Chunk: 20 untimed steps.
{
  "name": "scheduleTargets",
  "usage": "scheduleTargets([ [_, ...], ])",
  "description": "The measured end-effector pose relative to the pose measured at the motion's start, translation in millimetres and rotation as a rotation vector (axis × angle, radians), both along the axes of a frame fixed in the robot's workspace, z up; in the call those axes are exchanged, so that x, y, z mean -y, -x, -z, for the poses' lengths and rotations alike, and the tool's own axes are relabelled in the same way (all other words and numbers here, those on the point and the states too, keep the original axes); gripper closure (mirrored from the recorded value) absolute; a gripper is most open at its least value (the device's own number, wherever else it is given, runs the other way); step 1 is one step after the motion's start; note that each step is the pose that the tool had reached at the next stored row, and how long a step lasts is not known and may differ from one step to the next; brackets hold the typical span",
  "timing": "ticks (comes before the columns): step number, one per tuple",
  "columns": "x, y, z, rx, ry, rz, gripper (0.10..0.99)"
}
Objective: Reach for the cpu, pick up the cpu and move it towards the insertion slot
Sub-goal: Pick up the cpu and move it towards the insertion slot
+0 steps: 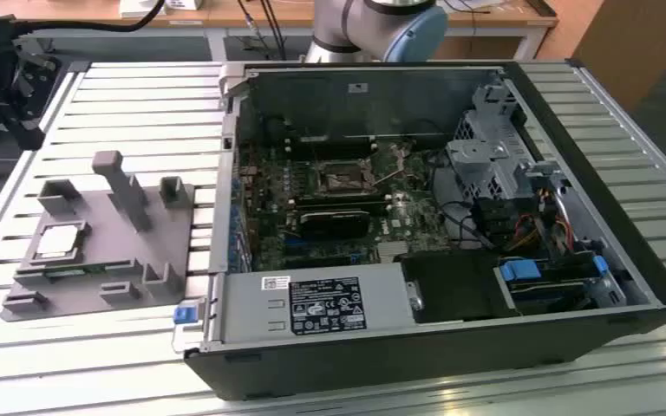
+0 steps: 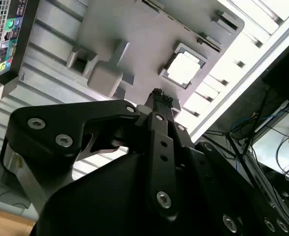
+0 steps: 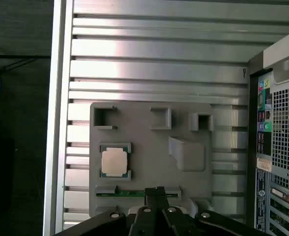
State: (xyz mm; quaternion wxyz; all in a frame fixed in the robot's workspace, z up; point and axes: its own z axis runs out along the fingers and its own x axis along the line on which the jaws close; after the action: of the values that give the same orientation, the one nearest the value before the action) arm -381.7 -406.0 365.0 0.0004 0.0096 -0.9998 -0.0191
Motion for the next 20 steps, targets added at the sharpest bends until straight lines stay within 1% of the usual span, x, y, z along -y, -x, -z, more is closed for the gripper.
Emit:
scheduleTargets([
  [1, 0.0, 0.1, 0.0, 0.0, 0.0, 0.0, 0.98],
  [3, 0.0, 2.0, 0.0, -0.0001, 0.0, 0.0, 0.98],
  [9, 0.0, 18.8, 1.0, 0.0, 0.0, 0.0, 0.98],
  [14, 0.0, 36.3, 3.8, 0.0, 0.0, 0.0, 0.98],
  [16, 0.2, 38.7, 5.0, 0.0001, 0.001, 0.0, 0.98],
  [18, 0.8, 38.8, 6.9, 0.0, 0.002, 0.0, 0.973],
  [20, 1.2, 39.0, 9.8, -0.0001, 0.002, 0.0, 0.851],
])
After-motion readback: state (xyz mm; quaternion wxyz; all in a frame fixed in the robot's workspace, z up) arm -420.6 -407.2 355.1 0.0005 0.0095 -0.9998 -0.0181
